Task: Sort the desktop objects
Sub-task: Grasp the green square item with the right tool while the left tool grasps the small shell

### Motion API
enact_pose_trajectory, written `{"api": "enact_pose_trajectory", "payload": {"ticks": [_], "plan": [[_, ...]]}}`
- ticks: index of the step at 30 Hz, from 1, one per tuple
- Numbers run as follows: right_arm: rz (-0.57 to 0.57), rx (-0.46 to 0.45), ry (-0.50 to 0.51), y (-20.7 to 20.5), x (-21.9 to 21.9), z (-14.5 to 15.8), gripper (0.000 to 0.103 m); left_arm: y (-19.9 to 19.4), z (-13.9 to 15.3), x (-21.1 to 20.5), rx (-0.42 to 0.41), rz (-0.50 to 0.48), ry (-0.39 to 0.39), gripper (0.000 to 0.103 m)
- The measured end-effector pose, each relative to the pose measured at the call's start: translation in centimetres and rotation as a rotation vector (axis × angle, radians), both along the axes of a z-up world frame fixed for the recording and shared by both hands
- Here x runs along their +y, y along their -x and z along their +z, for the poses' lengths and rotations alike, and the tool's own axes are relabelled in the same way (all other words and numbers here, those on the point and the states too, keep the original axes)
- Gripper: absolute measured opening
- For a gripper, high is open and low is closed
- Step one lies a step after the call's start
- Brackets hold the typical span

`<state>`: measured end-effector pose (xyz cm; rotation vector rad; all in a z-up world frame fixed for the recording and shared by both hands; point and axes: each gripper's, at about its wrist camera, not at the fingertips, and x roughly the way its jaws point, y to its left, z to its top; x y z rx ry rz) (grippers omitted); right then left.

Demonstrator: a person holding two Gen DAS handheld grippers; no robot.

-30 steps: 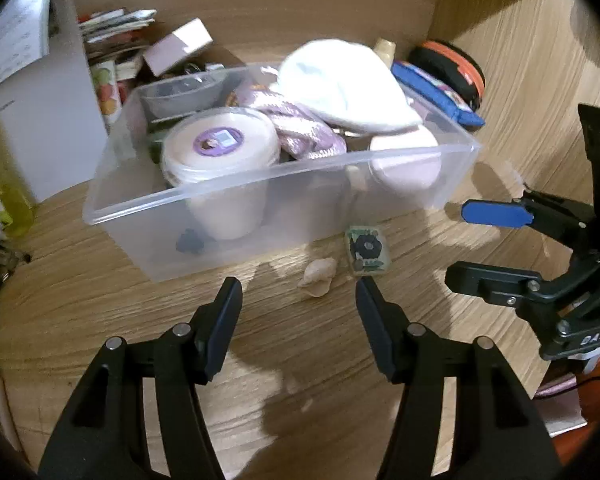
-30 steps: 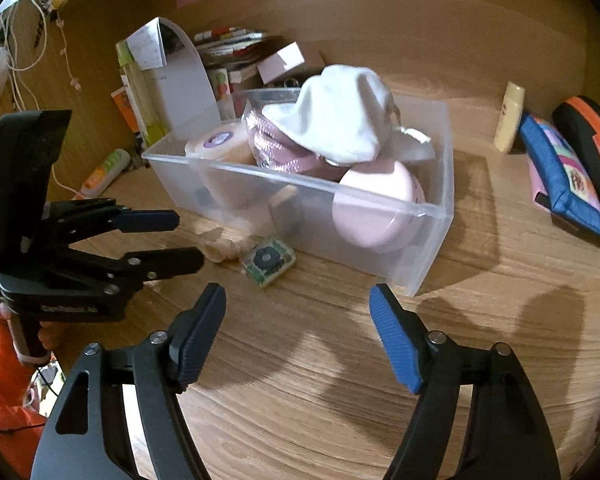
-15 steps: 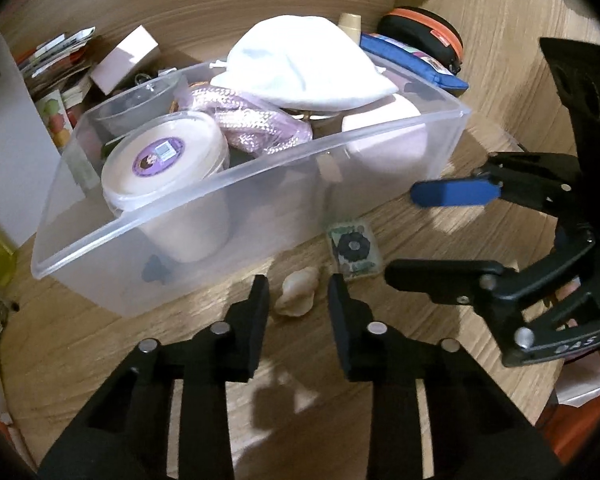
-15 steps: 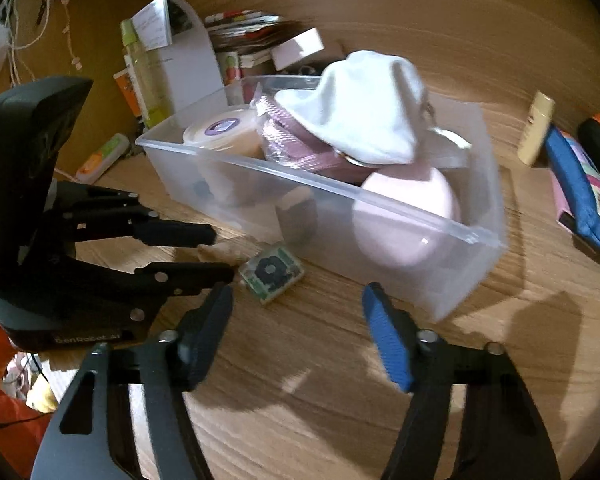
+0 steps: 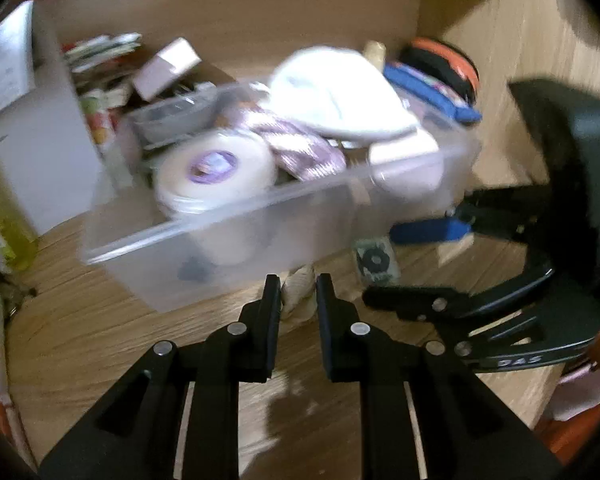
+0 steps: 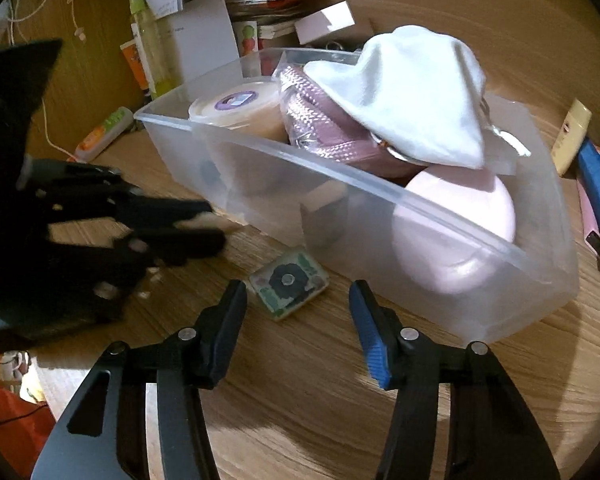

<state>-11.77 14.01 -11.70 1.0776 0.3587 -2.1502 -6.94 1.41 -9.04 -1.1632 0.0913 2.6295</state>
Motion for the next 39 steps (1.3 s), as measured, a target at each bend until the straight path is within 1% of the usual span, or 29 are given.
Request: {"api": "enact_pose_trajectory", "payload": {"ticks": [3, 4, 5, 10, 14, 19, 23, 27, 33, 39], "plan": [[-0.002, 0.007, -0.008, -0.2, -0.6, 0.1, 0.047, -0.8, 0.9, -1.0, 0.038, 0.031, -0.002, 0.017], [-0.004, 0.006, -0.007, -0.3, -0.8, 0.1, 0.044, -1.1, 1.1, -1.2, 0.050, 0.038, -0.004, 0.017], [-0.012, 0.012, -0.010, -0.3, -1.0, 0.1, 0.038, -1.1, 1.3, -1.3, 0.055, 0.039, -0.013, 0.017], [-0.024, 0.033, -0.042, -0.9, -2.0, 0.2, 0.038, -1.4, 1.4, -1.4, 0.062, 0.051, -0.044, 0.017], [-0.023, 0.026, -0.037, -1.1, -2.4, 0.4, 0.038, -1.9, 1.4, -1.7, 0.069, 0.060, -0.046, 0.017], [-0.016, 0.026, 0.003, -2.2, -2.3, 1.3, 0.038, -2.7, 1.2, -1.8, 0.077, 0.082, -0.035, 0.017], [-0.012, 0.038, 0.054, -3.4, -1.6, 2.7, 0.038, -3.2, 1.3, -1.8, 0.084, 0.099, -0.032, 0.017], [-0.015, 0.054, 0.105, -4.4, -0.5, 4.2, 0.038, -3.7, 1.5, -1.7, 0.095, 0.111, -0.013, 0.017], [-0.027, 0.090, 0.174, -5.3, 0.9, 6.6, 0.038, -4.3, 2.6, -1.8, 0.126, 0.129, -0.007, 0.017], [-0.041, 0.132, 0.203, -6.4, 2.4, 8.3, 0.038, -4.6, 3.6, -1.9, 0.150, 0.143, 0.004, 0.017]]}}
